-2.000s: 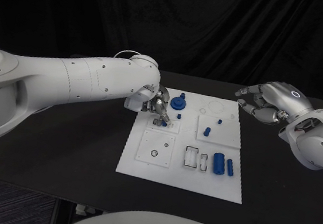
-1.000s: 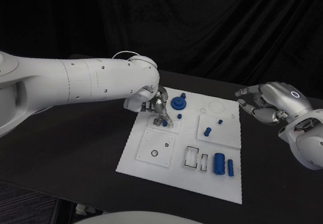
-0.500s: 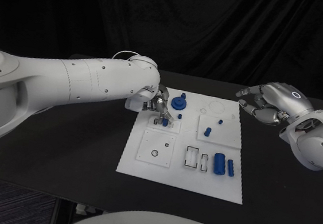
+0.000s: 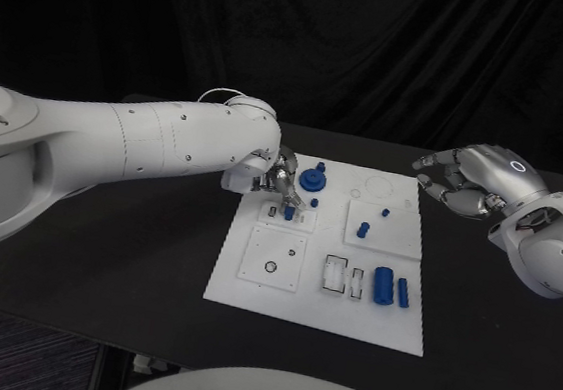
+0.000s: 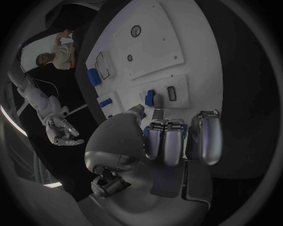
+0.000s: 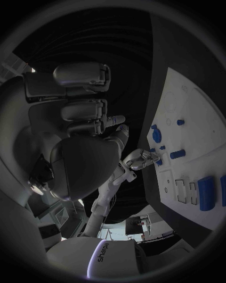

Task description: Assemble the parts on the task board

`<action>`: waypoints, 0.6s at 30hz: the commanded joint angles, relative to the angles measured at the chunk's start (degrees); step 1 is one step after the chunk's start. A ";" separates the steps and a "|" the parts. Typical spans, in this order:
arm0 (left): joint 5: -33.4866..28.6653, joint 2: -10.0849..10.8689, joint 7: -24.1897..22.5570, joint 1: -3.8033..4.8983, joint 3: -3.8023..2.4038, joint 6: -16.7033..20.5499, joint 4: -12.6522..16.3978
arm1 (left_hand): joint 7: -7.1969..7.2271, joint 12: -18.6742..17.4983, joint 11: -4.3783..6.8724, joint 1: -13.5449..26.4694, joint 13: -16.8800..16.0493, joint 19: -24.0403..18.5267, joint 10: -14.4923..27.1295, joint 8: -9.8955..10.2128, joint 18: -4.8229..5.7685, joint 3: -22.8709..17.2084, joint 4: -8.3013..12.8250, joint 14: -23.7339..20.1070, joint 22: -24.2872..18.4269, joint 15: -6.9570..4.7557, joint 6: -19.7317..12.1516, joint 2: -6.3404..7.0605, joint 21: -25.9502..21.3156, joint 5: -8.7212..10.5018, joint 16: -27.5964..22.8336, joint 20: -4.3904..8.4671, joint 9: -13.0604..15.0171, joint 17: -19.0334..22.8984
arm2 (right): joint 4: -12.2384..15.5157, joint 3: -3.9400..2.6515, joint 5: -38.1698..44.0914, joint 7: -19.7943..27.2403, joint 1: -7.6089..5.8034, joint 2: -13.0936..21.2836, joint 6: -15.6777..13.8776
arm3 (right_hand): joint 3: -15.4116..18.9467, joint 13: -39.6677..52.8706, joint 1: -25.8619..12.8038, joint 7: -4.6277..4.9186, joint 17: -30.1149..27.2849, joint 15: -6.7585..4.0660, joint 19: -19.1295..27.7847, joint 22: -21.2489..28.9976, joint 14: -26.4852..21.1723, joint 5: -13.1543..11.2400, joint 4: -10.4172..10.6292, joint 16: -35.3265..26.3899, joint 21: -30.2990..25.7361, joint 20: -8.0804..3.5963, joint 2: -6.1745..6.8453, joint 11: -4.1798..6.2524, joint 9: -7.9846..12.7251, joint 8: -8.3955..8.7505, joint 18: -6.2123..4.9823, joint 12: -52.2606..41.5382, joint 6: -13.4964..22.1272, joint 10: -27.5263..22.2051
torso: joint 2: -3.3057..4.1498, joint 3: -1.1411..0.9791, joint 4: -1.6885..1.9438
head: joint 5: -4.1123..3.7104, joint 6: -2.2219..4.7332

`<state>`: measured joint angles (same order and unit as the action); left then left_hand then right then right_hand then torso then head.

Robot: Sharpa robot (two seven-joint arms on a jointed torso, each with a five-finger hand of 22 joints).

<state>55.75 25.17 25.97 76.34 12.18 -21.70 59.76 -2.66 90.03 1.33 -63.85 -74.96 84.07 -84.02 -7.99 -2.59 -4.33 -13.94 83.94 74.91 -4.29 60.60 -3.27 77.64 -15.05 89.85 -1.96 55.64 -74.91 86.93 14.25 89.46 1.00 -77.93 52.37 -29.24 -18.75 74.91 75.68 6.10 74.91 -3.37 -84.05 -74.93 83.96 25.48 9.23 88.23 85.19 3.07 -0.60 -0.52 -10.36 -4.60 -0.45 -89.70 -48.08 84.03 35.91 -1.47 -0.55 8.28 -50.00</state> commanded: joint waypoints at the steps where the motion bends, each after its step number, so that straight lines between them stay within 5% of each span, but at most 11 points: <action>1: -0.03 -0.21 0.07 -0.23 -0.04 -1.77 -0.08 | 0.06 -0.03 0.11 -0.58 -15.04 0.53 -5.98 -0.33 -0.46 -0.11 0.43 6.06 9.51 -0.01 -0.32 -0.04 -0.20 -0.30 0.15 -0.12 0.13 -15.09 | 0.06 -0.04 0.33 -0.74 0.13 0.08 -0.14 | -0.28 15.09 -0.02 0.08 12.18 0.09 -3.34 -13.28 5.34 0.22 0.03 -0.17 -0.18 -0.03 0.38 0.07 0.04 0.20 -0.90 -0.30 -0.40 5.97 | -0.04 0.00 -0.08 | 0.05 0.00; 18: -0.03 -0.38 0.69 -1.02 -0.04 -3.35 -0.71 | 0.19 -0.03 0.24 -1.36 -15.04 0.41 -5.98 -0.37 -0.52 -0.46 1.16 6.06 9.46 -0.10 -0.20 -0.01 -0.51 -1.84 0.15 -0.05 0.44 -15.09 | -0.18 -0.04 0.33 -0.07 0.15 -0.08 -0.42 | -0.16 15.09 -0.56 0.06 12.05 0.12 -3.31 -13.26 5.31 0.36 0.20 -0.26 -0.25 -0.01 0.74 0.04 0.06 0.20 -0.92 -0.30 -0.63 5.97 | -0.06 0.00 -0.03 | -0.12 0.00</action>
<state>55.72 24.90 26.63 75.76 11.99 -23.39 59.10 -2.65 90.03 1.33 -64.73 -74.96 84.07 -84.02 -8.11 -2.59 -4.78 -13.17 83.94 74.91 -4.29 60.62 -3.25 77.34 -16.57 89.85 -1.96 56.01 -74.91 86.79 14.25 89.46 1.14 -77.92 52.29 -29.28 -18.74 74.91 75.29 6.31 74.91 -3.37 -84.05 -74.92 83.96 25.48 9.23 88.23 85.19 3.07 -0.21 -0.52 -10.36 -4.60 -0.45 -89.69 -48.29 84.03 35.85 -1.46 -0.60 8.21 -50.00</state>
